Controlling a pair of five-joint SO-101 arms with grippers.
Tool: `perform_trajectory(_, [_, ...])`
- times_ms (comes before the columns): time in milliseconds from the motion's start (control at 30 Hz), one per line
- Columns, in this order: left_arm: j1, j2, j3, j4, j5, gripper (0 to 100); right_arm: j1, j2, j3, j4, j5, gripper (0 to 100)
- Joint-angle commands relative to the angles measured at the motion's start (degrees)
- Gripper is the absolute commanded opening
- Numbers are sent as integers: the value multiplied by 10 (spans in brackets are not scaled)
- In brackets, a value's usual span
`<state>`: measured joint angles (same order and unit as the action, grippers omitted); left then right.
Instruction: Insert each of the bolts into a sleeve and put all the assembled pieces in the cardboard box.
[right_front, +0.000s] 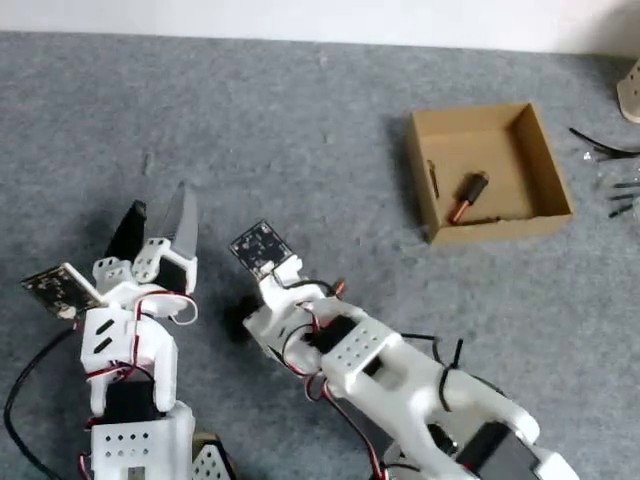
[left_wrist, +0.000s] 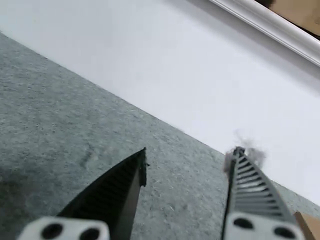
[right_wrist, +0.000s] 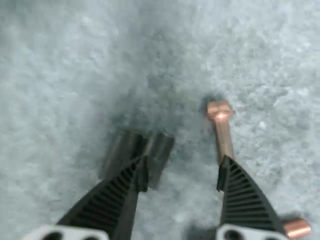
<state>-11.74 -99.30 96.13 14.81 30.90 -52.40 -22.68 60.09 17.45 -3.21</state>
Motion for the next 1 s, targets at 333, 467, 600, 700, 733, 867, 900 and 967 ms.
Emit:
perform_trajectory(333, [-8, -4, -6, -13, 0, 252, -28, 137, -101, 4, -60, 201])
perform_trajectory(467, [-8, -4, -6, -13, -1, 252, -30, 155, -101, 12, -61, 201])
perform_trajectory(600, [-8, -4, -5, -13, -1, 252, -30, 155, -104, 43, -61, 201])
perform_trajectory(700, [-8, -4, -5, -13, -1, 252, -29, 160, -104, 43, -61, 200])
perform_trajectory(733, [-8, -4, -5, -13, -1, 252, -28, 161, -104, 43, -61, 194])
perform_trajectory(867, [-8, -4, -5, -13, -1, 252, -28, 162, -111, 42, -61, 102])
perform_trajectory(900, [-8, -4, -5, -13, -1, 252, -28, 163, -116, 43, -61, 81])
perform_trajectory(967, [-8, -4, -5, -13, -1, 252, -27, 163, -122, 44, -61, 70])
